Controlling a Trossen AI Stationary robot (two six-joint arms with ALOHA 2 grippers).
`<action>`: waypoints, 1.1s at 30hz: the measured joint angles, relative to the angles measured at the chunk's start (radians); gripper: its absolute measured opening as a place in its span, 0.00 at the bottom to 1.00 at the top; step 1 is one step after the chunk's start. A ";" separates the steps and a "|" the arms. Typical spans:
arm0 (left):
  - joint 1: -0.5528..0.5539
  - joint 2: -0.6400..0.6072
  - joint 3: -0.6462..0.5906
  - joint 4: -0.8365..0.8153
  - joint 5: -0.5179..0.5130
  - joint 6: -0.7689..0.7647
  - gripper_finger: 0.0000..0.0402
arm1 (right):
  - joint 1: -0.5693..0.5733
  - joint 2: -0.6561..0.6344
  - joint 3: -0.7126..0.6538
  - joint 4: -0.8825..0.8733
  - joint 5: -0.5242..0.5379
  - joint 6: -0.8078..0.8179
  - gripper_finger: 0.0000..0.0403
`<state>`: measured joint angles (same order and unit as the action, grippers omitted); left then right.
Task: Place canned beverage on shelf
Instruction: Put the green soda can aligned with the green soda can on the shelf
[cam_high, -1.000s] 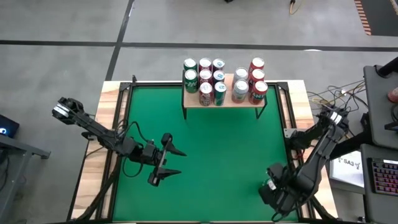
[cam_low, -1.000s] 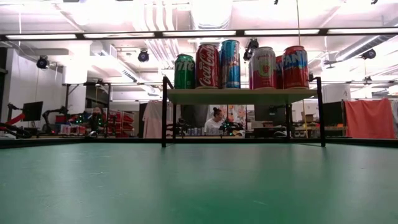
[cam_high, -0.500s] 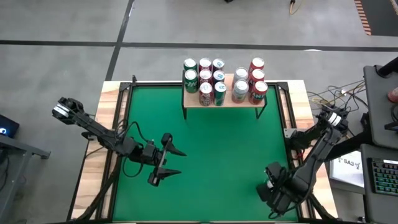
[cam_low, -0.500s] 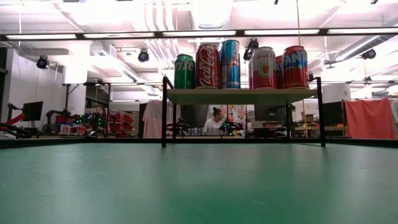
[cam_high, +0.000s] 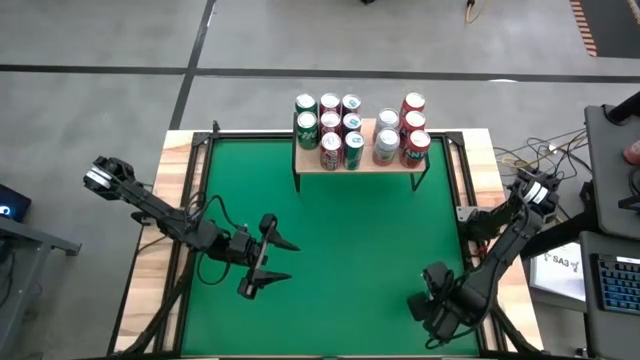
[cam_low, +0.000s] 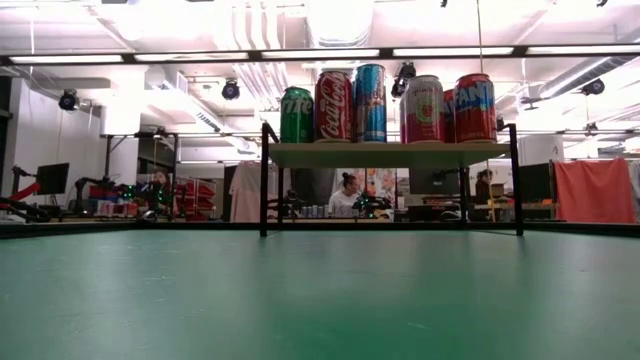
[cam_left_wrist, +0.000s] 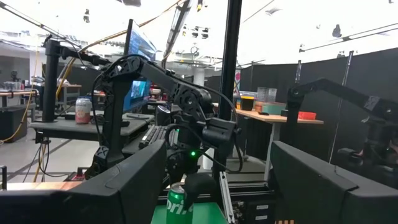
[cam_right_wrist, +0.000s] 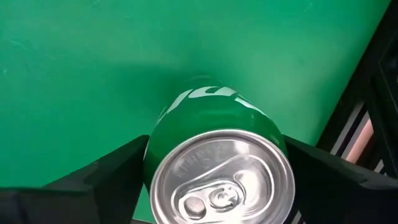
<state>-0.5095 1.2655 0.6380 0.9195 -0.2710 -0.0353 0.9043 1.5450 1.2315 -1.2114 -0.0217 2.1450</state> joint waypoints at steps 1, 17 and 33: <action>0.000 0.000 0.000 0.000 0.000 0.000 0.68 | 0.000 0.001 -0.001 -0.001 0.002 0.002 0.80; 0.001 0.000 0.000 -0.086 -0.061 0.020 0.68 | -0.109 -0.008 0.140 -0.002 0.294 -0.316 0.74; 0.001 0.060 0.000 -0.191 -0.064 0.016 0.68 | -0.490 0.034 0.213 0.342 0.329 -1.415 0.74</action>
<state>-0.5087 1.3258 0.6380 0.7281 -0.3347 -0.0193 0.4139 1.5795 1.4450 -0.8695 0.3072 0.7298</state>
